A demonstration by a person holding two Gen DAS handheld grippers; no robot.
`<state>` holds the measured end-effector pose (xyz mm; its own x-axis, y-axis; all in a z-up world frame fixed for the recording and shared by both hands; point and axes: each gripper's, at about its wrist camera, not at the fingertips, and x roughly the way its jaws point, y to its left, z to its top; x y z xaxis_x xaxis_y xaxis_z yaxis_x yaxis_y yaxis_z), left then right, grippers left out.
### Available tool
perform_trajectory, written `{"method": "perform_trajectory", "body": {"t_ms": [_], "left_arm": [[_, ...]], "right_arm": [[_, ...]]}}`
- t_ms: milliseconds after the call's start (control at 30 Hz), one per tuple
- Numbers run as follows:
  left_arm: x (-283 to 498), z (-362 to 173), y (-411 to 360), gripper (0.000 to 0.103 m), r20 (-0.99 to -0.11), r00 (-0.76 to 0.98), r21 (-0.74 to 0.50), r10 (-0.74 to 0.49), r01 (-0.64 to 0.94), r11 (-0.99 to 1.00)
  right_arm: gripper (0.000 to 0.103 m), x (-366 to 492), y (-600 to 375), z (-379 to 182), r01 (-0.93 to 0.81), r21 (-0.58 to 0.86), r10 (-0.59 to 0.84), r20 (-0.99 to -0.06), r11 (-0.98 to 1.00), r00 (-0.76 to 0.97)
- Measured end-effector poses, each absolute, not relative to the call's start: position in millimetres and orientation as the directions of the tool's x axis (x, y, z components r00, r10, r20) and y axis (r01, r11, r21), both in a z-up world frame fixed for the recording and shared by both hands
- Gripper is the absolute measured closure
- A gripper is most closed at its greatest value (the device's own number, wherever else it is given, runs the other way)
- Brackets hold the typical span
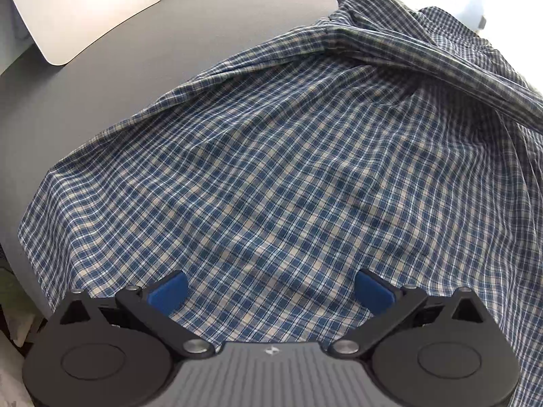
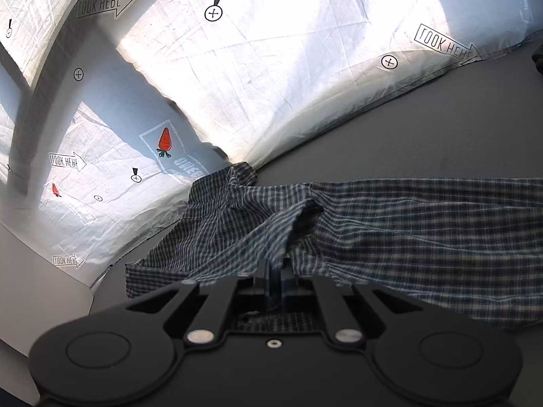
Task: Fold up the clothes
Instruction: 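Fold the shirt side with its sleeve over the back using the right gripper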
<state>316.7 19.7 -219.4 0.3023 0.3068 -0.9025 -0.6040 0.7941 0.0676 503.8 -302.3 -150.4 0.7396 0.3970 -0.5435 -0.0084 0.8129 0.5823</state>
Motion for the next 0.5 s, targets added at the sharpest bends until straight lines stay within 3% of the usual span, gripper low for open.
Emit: {"method": "perform_trajectory", "body": {"t_ms": [500], "left_arm": [[333.8,-211.8,-16.3,0.000,-0.837,0.225,0.323,0.499,-0.533,0.782]], "right_arm": [[0.098,498.8,-382.3,-184.4,0.184,0.518,0.207,-0.606,0.835,0.768]]}}
